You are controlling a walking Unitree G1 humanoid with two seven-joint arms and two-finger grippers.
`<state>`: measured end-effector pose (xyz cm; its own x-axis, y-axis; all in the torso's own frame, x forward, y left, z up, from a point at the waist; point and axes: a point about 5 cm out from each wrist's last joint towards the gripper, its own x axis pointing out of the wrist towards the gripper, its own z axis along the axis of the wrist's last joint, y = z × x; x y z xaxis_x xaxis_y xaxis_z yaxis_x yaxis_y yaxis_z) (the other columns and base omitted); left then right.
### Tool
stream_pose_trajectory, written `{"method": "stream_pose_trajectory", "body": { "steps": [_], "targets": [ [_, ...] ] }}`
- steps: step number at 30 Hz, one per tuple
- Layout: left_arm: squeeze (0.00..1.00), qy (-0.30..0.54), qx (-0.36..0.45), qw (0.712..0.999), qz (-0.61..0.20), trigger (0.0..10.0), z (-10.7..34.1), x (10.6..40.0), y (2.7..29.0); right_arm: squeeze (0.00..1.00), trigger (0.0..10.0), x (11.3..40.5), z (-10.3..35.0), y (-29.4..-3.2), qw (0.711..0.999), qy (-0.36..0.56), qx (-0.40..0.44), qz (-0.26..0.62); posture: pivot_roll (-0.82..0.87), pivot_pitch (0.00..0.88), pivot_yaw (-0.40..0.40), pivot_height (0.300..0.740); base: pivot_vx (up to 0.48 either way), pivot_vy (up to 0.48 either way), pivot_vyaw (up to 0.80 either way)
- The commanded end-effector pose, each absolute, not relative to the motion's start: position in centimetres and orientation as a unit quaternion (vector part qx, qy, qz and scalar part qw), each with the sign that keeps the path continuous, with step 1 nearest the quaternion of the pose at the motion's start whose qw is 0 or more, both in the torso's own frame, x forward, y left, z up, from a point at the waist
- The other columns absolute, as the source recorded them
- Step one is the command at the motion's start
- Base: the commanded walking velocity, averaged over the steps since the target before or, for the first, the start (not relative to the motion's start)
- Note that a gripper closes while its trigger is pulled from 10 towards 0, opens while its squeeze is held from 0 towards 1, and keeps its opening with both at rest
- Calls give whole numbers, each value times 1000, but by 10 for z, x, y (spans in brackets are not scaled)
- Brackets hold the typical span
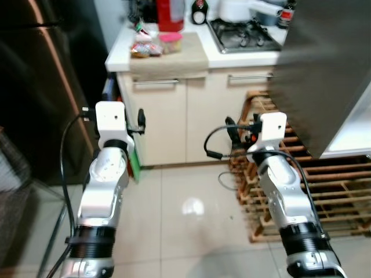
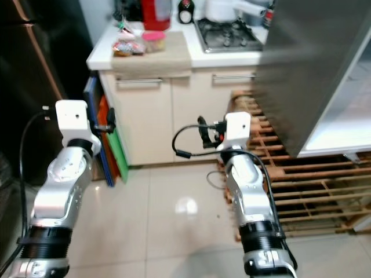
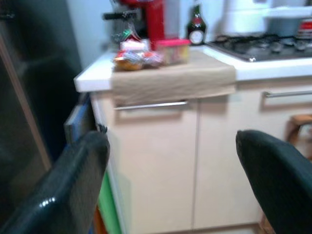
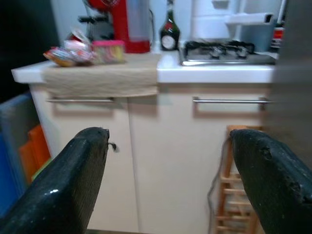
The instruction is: Restocking fridge
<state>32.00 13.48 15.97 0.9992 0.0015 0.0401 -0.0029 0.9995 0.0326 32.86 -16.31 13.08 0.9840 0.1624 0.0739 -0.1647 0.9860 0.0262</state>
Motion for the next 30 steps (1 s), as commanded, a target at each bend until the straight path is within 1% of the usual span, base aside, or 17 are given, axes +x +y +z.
{"method": "stream_pose_trajectory", "body": {
  "steps": [1,5,12,14,17,18,19,21,27,30],
  "targets": [
    [0,-21,24,999,30,10000,161,320,153,39,10000,331,137,-145,993,-45,20,109,-3,0,41,740,458,0,625],
    [0,-26,21,999,29,10000,163,321,154,31,10000,333,137,-143,993,-43,21,109,-1,0,45,740,458,0,100],
    [0,-38,21,999,29,10000,170,325,152,35,10000,335,141,-140,992,-49,16,112,3,0,51,740,454,0,542],
    [0,-37,20,999,33,10000,170,325,154,0,10000,337,137,-144,995,-37,9,89,6,0,46,740,442,0,0],
    [0,-46,37,997,54,10000,173,326,160,0,10000,338,137,-145,996,-35,6,86,5,0,44,740,374,0,0],
    [0,-54,33,997,49,10000,176,327,160,0,10000,338,139,-146,996,-43,13,81,5,0,44,740,259,0,0],
    [0,-61,33,997,45,10000,179,328,159,1000,10000,339,141,-148,996,-48,17,72,5,0,44,740,337,0,0],
    [0,-69,36,996,40,10000,182,329,158,1000,10000,339,141,-150,996,-50,22,68,4,0,41,740,356,0,0],
    [0,-61,32,997,31,10000,180,331,157,1000,10000,341,139,-152,998,-39,1,48,1,0,48,740,461,0,0],
    [0,-65,34,997,29,10000,181,332,157,1000,10000,341,138,-154,998,-34,14,44,1,0,49,740,465,0,-788]
  ]
}}
